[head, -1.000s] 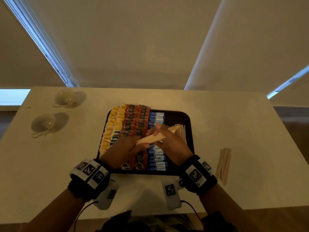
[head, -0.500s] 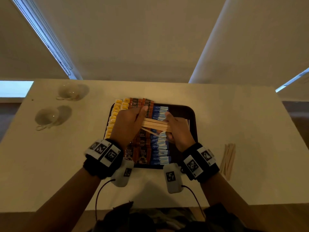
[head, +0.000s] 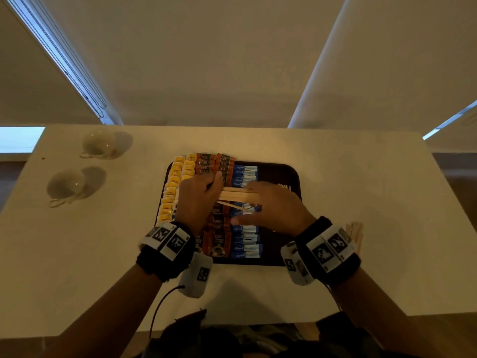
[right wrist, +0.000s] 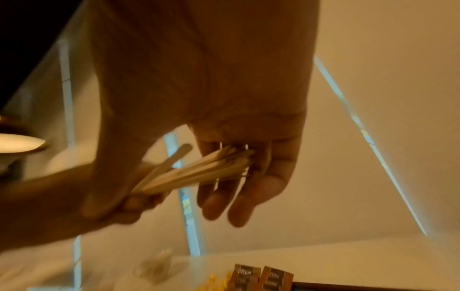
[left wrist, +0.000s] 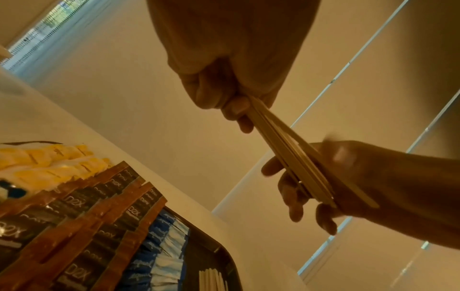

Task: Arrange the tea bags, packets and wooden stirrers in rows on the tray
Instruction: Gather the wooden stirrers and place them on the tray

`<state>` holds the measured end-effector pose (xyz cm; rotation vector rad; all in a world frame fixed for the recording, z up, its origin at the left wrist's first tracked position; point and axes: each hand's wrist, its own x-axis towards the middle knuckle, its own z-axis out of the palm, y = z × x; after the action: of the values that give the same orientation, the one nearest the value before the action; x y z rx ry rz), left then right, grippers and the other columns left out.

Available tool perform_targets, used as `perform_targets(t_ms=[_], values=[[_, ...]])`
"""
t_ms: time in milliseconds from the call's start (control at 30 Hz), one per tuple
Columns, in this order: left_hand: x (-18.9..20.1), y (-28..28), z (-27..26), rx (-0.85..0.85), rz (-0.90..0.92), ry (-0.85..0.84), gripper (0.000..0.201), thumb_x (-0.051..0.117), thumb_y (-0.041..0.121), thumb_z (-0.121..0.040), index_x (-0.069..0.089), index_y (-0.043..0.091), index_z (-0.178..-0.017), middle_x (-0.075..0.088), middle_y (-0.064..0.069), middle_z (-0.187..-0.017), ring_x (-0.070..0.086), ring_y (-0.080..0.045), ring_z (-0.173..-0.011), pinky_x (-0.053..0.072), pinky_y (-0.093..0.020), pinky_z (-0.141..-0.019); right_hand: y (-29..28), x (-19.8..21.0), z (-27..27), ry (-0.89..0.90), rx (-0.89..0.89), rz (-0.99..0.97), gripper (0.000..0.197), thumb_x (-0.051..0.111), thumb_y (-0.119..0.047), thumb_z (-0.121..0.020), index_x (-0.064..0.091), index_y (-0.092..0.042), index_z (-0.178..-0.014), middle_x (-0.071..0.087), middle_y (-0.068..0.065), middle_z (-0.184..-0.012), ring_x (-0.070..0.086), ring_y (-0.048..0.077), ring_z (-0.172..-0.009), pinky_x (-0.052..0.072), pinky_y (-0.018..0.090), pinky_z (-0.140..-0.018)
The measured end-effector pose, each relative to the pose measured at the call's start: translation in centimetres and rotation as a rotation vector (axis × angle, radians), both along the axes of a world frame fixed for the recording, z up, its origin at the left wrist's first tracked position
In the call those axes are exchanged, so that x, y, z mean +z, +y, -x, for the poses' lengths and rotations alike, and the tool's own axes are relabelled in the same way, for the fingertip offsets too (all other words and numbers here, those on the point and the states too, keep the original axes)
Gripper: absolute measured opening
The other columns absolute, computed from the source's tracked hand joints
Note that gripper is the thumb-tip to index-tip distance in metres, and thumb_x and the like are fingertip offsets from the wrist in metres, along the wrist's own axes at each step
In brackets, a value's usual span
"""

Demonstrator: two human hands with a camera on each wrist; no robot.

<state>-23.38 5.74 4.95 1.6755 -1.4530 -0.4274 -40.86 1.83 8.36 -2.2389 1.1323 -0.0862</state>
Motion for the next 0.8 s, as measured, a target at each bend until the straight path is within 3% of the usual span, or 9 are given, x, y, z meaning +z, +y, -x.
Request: perform_targets(t_ms=[100, 233, 333, 367, 433, 600, 667, 733, 800], values=[[-0.6, 0.4, 1.1, -0.076, 0.013, 0.024, 0.039, 0.050, 0.021, -0.094, 0.058, 0.011, -0.057, 0.043, 0.011, -0.046, 0.049, -0.007, -0.051, 0.030, -0.011, -0.044, 0.1, -0.7, -0.3, 0.156, 0.052, 0.375, 0.031, 0.062, -0.050, -0.082, 0.062, -0.019, -0.082, 0.059, -0.006, -0.068, 0.057, 0.011, -0.059, 0.019, 0.015, -0.043], [-0.4, 0.4, 0.8, -0.083, -0.166, 0.205, 0.041, 0.048, 0.027, -0.097, 0.061, 0.016, -0.059, 0.056, 0.006, -0.052, 0.052, -0.005, -0.047, 0.036, -0.013, -0.047, 0.0, -2.2, -0.1, 0.164, 0.086, 0.395, 0.026, 0.065, -0.037, -0.067, 0.058, -0.018, -0.050, 0.050, -0.004, -0.040, 0.046, 0.011, -0.029, 0.003, 0.012, -0.035], [1.1, -0.4, -0.8, -0.015, -0.222, 0.661, 0.039, 0.038, 0.042, -0.096, 0.069, 0.021, -0.086, 0.071, 0.004, -0.091, 0.066, -0.005, -0.080, 0.049, -0.018, -0.068, -0.2, -2.6, 0.5, 0.134, 0.055, 0.359, 0.026, 0.061, -0.031, -0.085, 0.067, -0.010, -0.071, 0.064, 0.005, -0.061, 0.061, 0.021, -0.052, 0.015, 0.014, -0.042], [1.4, -0.8, -0.8, -0.056, -0.225, 0.752, 0.039, 0.032, 0.042, -0.099, 0.066, 0.025, -0.096, 0.070, 0.005, -0.105, 0.065, -0.005, -0.095, 0.050, -0.022, -0.078, -0.4, -2.4, 0.4, 0.142, 0.063, 0.319, 0.026, 0.058, -0.031, -0.090, 0.067, -0.008, -0.080, 0.066, 0.008, -0.070, 0.063, 0.024, -0.062, 0.019, 0.016, -0.044], [1.5, -1.1, -0.1, -0.149, -0.242, 0.756, 0.046, 0.021, 0.044, -0.099, 0.063, 0.026, -0.107, 0.067, 0.004, -0.114, 0.062, -0.008, -0.107, 0.048, -0.031, -0.091, -0.6, -2.6, -0.5, 0.091, 0.085, 0.329, 0.027, 0.058, -0.031, -0.090, 0.066, -0.007, -0.082, 0.065, 0.010, -0.071, 0.063, 0.027, -0.063, 0.025, 0.019, -0.044], [1.3, -1.2, -0.2, -0.143, -0.340, 0.642, 0.048, 0.026, 0.044, -0.099, 0.066, 0.018, -0.101, 0.072, 0.001, -0.098, 0.068, -0.009, -0.089, 0.051, -0.026, -0.070, -0.1, -3.2, -1.0, 0.025, 0.061, 0.455, 0.024, 0.065, -0.032, -0.068, 0.058, -0.014, -0.054, 0.051, -0.001, -0.042, 0.048, 0.015, -0.030, 0.026, 0.016, -0.032], [1.1, -1.0, -0.3, -0.243, -0.514, 0.386, 0.046, 0.037, 0.045, -0.097, 0.068, 0.013, -0.087, 0.072, -0.003, -0.078, 0.069, -0.015, -0.068, 0.051, -0.026, -0.057, -0.4, -3.9, -1.0, 0.005, 0.080, 0.474, 0.024, 0.066, -0.030, -0.071, 0.061, -0.011, -0.058, 0.055, 0.004, -0.046, 0.052, 0.019, -0.034, 0.034, 0.020, -0.034], [0.0, -0.7, -0.2, -0.325, -0.572, 0.114, 0.047, 0.043, 0.039, -0.097, 0.065, 0.010, -0.066, 0.064, 0.001, -0.051, 0.061, -0.011, -0.047, 0.045, -0.017, -0.047, -0.3, -4.5, -1.0, 0.014, 0.152, 0.450, 0.025, 0.072, -0.031, -0.064, 0.059, -0.013, -0.053, 0.052, 0.001, -0.042, 0.048, 0.016, -0.029, 0.030, 0.016, -0.032], [-0.4, -0.4, -0.4, -0.302, -0.539, 0.080, 0.050, 0.046, 0.028, -0.098, 0.055, 0.016, -0.050, 0.052, 0.009, -0.035, 0.050, -0.004, -0.035, 0.033, -0.009, -0.041, 0.1, -4.5, -0.6, -0.066, 0.138, 0.358, 0.028, 0.074, -0.035, -0.068, 0.062, -0.013, -0.057, 0.055, 0.000, -0.045, 0.049, 0.013, -0.033, 0.032, 0.017, -0.033]])
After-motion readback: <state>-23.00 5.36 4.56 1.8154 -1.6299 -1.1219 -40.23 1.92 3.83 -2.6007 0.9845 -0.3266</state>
